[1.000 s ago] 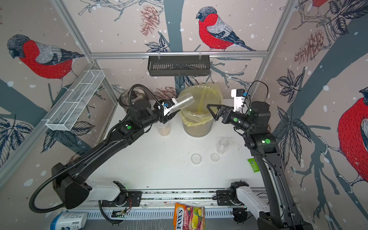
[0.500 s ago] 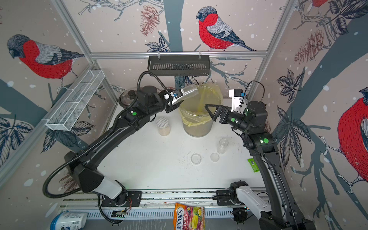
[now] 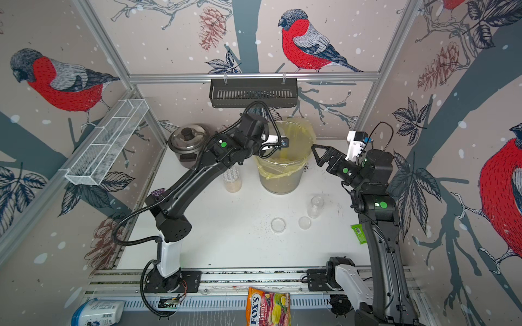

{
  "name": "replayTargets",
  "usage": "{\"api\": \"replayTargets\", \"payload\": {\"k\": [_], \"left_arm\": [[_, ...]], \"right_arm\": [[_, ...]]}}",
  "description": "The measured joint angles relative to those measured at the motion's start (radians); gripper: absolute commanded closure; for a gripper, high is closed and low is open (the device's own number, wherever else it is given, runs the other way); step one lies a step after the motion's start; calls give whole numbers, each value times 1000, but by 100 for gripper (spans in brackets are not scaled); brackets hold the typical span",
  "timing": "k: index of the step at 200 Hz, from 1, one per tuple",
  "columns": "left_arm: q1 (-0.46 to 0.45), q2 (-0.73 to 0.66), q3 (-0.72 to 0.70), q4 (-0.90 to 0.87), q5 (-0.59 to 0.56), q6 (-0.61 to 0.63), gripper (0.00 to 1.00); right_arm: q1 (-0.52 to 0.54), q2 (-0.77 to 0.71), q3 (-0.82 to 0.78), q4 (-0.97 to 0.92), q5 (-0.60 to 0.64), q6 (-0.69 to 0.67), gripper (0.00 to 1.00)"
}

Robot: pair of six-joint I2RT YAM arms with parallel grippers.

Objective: Empty moldy rice from jars
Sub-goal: Pour the moldy rice from the jar into the trash bin.

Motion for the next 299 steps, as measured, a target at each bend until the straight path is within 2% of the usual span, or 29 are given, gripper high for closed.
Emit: {"api": "replayTargets", "payload": {"k": [31, 52, 109, 189, 213, 242, 299], "left_arm": [[-8, 29, -92, 2, -109, 92, 95], [-8, 62, -77, 40, -148, 125, 95], [-8, 105, -18, 58, -146, 208, 94], [-10, 90, 25, 86, -141, 224, 93], [-4, 66, 82, 89, -68, 176, 93], [26, 8, 70, 101, 45, 70, 92], [126, -223, -277, 224, 325, -198, 90]], "right_arm": [[-17, -23, -32, -11, 27, -4, 0], [-25, -14, -50, -21, 31, -4, 0], [-42, -9, -75, -19, 23, -4, 0], [-42, -16, -82, -1, -4, 5, 0], [-42, -14, -77, -2, -24, 26, 0], [-42, -18, -66, -1, -49, 36, 0], [10, -46, -57, 45, -114, 83, 0]]}}
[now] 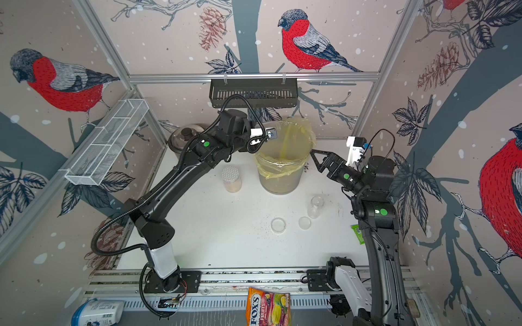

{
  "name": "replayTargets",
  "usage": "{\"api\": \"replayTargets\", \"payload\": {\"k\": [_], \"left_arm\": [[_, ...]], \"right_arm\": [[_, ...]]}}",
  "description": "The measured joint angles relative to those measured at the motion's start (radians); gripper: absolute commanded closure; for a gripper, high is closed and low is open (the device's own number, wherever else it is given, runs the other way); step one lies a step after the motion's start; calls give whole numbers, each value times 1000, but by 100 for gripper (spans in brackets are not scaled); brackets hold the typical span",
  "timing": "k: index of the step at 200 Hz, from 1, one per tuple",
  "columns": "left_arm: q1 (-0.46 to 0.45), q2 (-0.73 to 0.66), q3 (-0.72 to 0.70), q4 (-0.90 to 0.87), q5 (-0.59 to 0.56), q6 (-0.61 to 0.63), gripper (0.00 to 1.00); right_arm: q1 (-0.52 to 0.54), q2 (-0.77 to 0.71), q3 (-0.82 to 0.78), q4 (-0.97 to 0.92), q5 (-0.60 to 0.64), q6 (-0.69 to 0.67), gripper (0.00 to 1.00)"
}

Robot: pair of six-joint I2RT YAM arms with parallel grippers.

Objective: Empty moldy rice from jars
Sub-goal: Pour the moldy rice from the jar into the trash bin, then place the jar at the center of the board.

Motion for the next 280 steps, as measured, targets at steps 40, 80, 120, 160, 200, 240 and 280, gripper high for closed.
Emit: {"api": "replayTargets", "payload": {"k": [40, 80, 120, 160, 200, 240, 280], "left_arm": [[18, -214, -290, 183, 177, -164, 88], [37, -376, -541, 372, 288, -297, 89], [37, -504, -776, 561, 310, -413, 89], [37, -632, -1014, 778, 339, -556, 88], [37, -710, -1161, 953, 359, -671, 87], [36, -739, -1227, 1005, 419, -737, 87], [9, -790, -1324, 1057, 444, -795, 87]], "right_arm": [[163, 15, -3, 44, 24, 27, 0], [307, 45, -8, 100, 95, 62, 0], [368, 60, -3, 126, 138, 77, 0], [446, 75, -10, 151, 174, 93, 0], [594, 109, -10, 153, 278, 87, 0], [744, 138, -10, 161, 400, 69, 0], [828, 150, -32, 177, 511, 69, 0]]}}
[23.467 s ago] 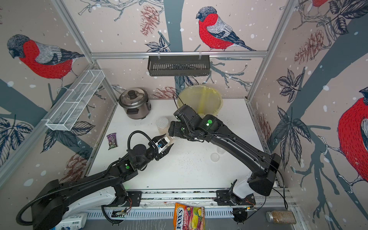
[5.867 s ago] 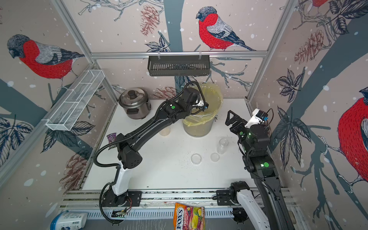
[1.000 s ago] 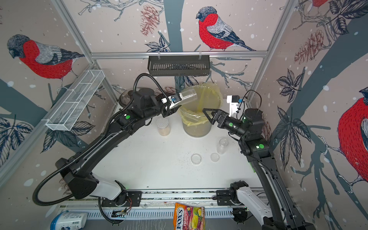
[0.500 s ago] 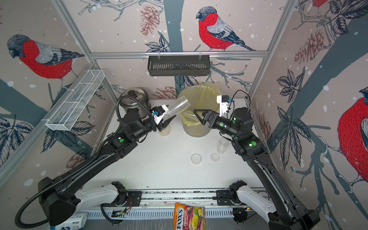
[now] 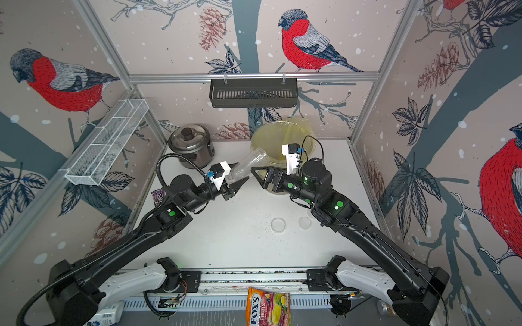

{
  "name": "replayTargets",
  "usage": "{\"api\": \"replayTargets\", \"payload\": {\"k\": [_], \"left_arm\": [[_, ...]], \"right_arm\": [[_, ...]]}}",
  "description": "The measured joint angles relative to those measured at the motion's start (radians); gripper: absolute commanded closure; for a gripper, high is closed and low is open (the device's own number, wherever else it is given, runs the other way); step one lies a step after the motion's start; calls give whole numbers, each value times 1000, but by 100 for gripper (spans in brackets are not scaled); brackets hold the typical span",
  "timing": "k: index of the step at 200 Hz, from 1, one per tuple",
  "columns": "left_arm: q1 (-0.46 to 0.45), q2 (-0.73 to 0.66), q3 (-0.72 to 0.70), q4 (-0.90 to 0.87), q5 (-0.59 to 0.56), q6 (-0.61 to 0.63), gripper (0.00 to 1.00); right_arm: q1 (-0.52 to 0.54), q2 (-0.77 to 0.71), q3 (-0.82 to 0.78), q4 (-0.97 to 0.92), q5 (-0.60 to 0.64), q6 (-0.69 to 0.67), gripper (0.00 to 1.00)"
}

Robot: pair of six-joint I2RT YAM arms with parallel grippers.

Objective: Empty moldy rice from jars
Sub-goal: Place the jar at the center of the board.

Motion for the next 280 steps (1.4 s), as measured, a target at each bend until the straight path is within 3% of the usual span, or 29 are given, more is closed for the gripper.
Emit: {"api": "replayTargets", "payload": {"k": [78, 132, 204, 280], "left_arm": [[-13, -95, -129, 54, -2, -66, 87], [-14, -184, -217, 55, -10, -95, 87], [-20, -204, -334, 82, 1, -137, 88], [-20, -230, -378, 117, 27, -143, 88]], "right_arm": [[58, 5, -2, 4, 104, 0, 0], [63, -28, 136, -197, 162, -116, 0], [117, 68, 288, -421, 97, -275, 14], [163, 195, 346, -477, 34, -336, 34]]}}
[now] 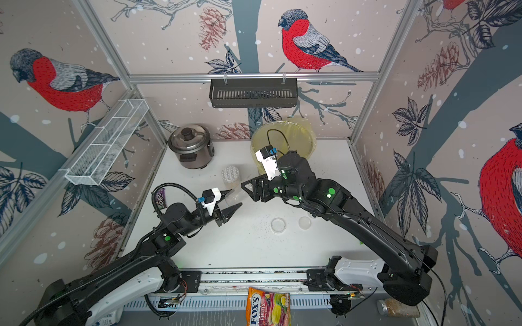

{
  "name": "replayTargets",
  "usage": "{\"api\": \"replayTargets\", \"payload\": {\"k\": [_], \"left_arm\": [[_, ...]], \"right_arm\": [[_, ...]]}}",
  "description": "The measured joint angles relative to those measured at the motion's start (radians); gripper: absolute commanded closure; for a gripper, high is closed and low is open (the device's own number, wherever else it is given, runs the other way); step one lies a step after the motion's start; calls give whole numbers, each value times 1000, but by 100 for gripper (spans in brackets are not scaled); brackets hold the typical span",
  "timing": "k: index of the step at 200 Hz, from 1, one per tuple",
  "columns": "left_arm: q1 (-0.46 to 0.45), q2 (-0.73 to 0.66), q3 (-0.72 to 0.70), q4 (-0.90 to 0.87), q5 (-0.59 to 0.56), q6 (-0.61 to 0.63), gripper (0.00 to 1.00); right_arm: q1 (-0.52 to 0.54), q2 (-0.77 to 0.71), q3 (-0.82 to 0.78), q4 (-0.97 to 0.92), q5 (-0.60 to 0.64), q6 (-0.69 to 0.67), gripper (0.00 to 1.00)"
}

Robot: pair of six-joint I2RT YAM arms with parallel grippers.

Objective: Empty moldy rice from jars
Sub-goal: Place the jar at the center of the board.

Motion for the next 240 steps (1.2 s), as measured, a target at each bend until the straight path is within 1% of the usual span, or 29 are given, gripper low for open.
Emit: {"api": "replayTargets", "payload": {"k": [35, 68, 85, 102, 126, 136, 156, 172, 190, 215, 233, 240], "left_arm": [[0, -16, -11, 0, -1, 0, 88], [-1, -35, -20, -2, 5, 1, 88], [-1, -39, -27, -1, 14, 1, 88], [-1, -34, -29, -1, 24, 1, 88], [-1, -23, -29, 0, 42, 1, 87], [-1, -22, -30, -1, 46, 1, 87], [-2, -23, -37, -5, 57, 3, 86], [-2, -22, -45, -9, 61, 21, 86], [-3, -20, -51, -9, 61, 48, 79], [-3, -18, -60, -12, 52, 53, 58], [-3, -17, -64, -31, 39, 53, 53], [-3, -17, -67, -31, 33, 53, 48]], "right_arm": [[5, 14, -2, -3, -44, 0, 39], [2, 11, -26, 1, -62, -5, 51], [1, 11, -31, 0, -69, -8, 56], [-1, 15, -34, 1, -76, -26, 65], [-3, 26, -35, 3, -84, -31, 70], [-3, 30, -38, 3, -86, -34, 74], [-2, 35, -50, 10, -97, -35, 88], [4, 37, -55, 16, -145, -28, 92], [11, 40, -58, 19, -180, -23, 94], [24, 60, -51, 9, -173, -26, 96], [27, 84, -35, -11, -163, -31, 97], [28, 92, -28, -19, -156, -32, 98]]}}
